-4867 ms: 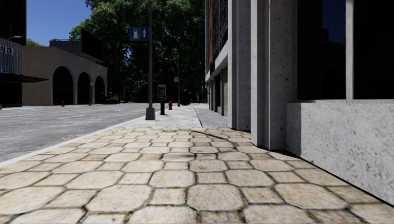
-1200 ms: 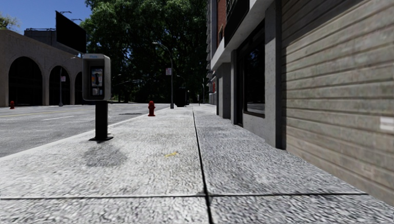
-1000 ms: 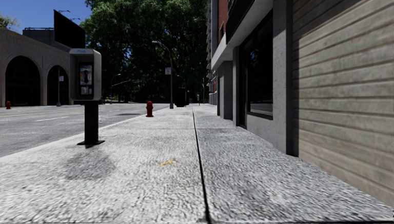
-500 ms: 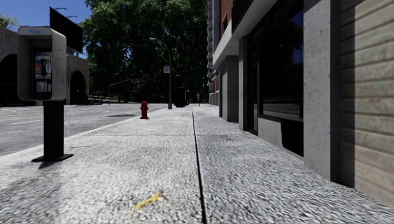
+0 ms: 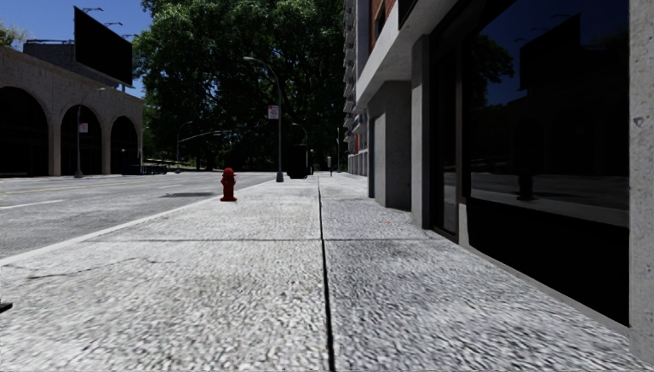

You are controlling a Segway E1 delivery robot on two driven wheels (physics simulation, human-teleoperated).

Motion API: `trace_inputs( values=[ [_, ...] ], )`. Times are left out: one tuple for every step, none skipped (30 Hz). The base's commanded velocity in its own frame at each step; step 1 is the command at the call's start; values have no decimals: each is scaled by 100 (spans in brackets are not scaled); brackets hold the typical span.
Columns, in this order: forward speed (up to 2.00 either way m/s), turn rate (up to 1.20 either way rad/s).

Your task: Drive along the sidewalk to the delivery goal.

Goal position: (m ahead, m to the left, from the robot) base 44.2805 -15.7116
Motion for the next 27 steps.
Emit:
trace_inputs(
  values=[
    [200, 0],
    [200, 0],
    [200, 0],
    [200, 0],
    [200, 0],
    [200, 3],
    [200, 10],
    [200, 10],
    [200, 18],
    [200, 25],
    [200, 24],
    [200, 24],
    [200, 0],
    [200, 0],
    [200, 0],
    [200, 0],
    [200, 0],
    [200, 0],
    [200, 0],
    [200, 0],
    [200, 0],
    [200, 0],
    [200, 0],
    [200, 0],
    [200, 0],
    [200, 5],
    [200, 5]
  ],
)
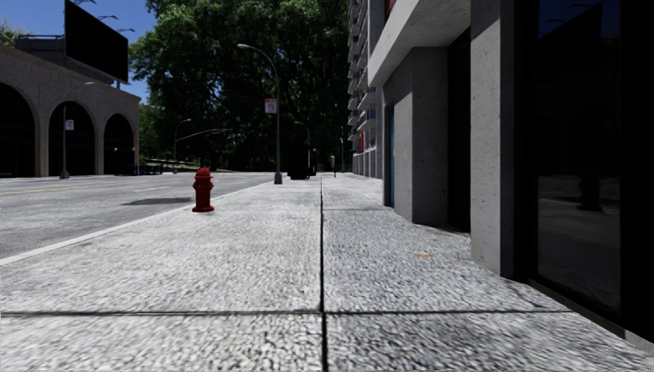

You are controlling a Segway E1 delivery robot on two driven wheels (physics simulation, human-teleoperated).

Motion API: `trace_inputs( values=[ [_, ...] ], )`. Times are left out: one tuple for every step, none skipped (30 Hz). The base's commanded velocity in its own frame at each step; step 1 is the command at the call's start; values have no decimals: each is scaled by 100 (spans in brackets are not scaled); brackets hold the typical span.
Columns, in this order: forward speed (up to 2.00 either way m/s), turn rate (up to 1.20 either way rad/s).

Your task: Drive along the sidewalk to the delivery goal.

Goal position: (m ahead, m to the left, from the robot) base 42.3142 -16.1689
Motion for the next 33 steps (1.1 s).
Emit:
trace_inputs(
  values=[
    [200, 7],
    [200, 7],
    [200, 0],
    [200, 0],
    [200, 0],
    [200, 0],
    [200, 0],
    [200, 0],
    [200, 0],
    [200, 0],
    [200, 0],
    [200, 0],
    [200, 0],
    [200, 0],
    [200, 0],
    [200, 0],
    [200, 0],
    [200, 0],
    [199, 0],
    [199, 0],
    [198, 0],
    [198, 0],
    [198, 0],
    [198, 0],
    [198, 0],
    [197, 0],
    [197, 0],
    [195, 0],
    [195, 0],
    [194, 0],
    [194, 0],
    [194, 0],
    [194, 0]
  ],
)
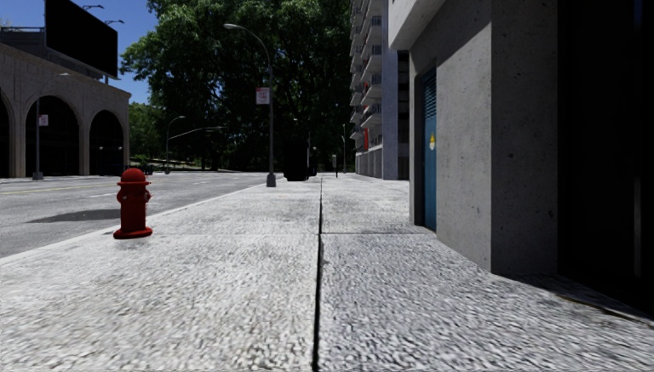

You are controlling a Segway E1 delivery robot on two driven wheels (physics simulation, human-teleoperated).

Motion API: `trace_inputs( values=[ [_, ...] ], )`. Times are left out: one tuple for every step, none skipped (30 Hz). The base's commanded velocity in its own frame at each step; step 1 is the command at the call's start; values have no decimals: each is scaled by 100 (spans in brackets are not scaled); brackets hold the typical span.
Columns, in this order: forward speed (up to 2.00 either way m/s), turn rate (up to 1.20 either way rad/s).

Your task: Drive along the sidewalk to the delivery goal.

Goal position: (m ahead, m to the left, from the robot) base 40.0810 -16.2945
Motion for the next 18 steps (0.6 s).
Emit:
trace_inputs(
  values=[
    [194, 0],
    [195, 0],
    [195, 0],
    [195, 0],
    [195, 0],
    [195, 0],
    [195, 0],
    [195, 0],
    [195, 0],
    [195, 0],
    [195, 0],
    [195, 0],
    [195, 0],
    [197, 0],
    [198, 0],
    [199, 0],
    [199, 0],
    [199, 0]
  ],
)
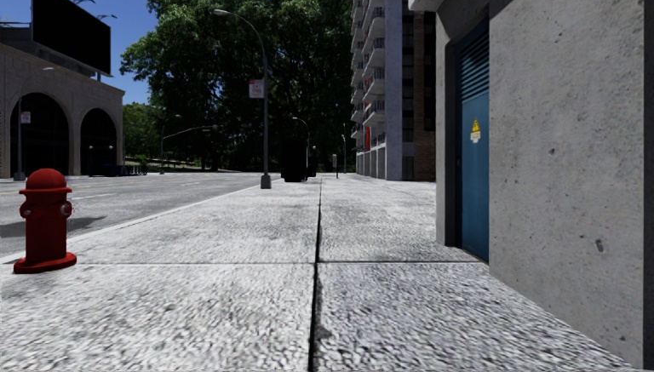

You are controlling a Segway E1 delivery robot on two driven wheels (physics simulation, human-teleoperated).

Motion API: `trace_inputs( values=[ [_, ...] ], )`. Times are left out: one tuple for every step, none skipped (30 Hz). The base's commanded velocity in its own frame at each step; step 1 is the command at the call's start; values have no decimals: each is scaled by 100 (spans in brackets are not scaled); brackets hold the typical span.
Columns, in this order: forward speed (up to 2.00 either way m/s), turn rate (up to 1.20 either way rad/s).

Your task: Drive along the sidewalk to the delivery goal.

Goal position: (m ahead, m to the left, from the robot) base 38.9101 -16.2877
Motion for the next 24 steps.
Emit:
trace_inputs(
  values=[
    [199, 0],
    [199, 0],
    [199, 0],
    [199, 0],
    [199, 0],
    [199, 0],
    [199, 0],
    [199, 0],
    [199, 0],
    [199, 0],
    [199, 0],
    [199, 0],
    [199, 0],
    [199, 0],
    [199, 0],
    [199, 0],
    [199, 0],
    [199, 0],
    [199, 0],
    [199, 0],
    [199, 0],
    [199, 0],
    [199, 0],
    [199, 0]
  ],
)
